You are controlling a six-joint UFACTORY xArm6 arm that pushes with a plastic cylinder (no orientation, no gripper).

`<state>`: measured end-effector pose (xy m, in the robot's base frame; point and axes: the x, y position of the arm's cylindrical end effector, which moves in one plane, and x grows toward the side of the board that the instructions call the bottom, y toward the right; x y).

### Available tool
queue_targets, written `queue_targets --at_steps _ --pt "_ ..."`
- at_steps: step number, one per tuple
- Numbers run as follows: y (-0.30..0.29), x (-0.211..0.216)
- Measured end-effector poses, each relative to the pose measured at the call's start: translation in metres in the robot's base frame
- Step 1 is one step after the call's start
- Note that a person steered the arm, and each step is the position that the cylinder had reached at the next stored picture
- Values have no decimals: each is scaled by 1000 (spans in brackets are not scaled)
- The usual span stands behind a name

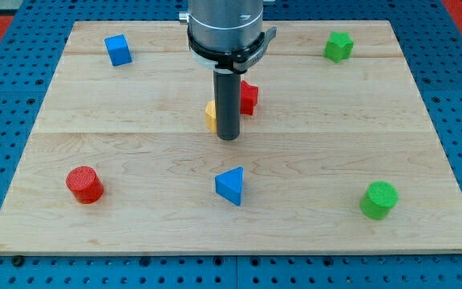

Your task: Move your arm towards the yellow heart

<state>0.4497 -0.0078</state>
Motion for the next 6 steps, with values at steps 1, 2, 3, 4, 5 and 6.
queue_targets --at_steps 1,2,3,4,5,6 --pt "20 -1" --pt "53 -26" --pt "44 -53" --pt "47 -65" --pt "62 -103" --pt "55 -179"
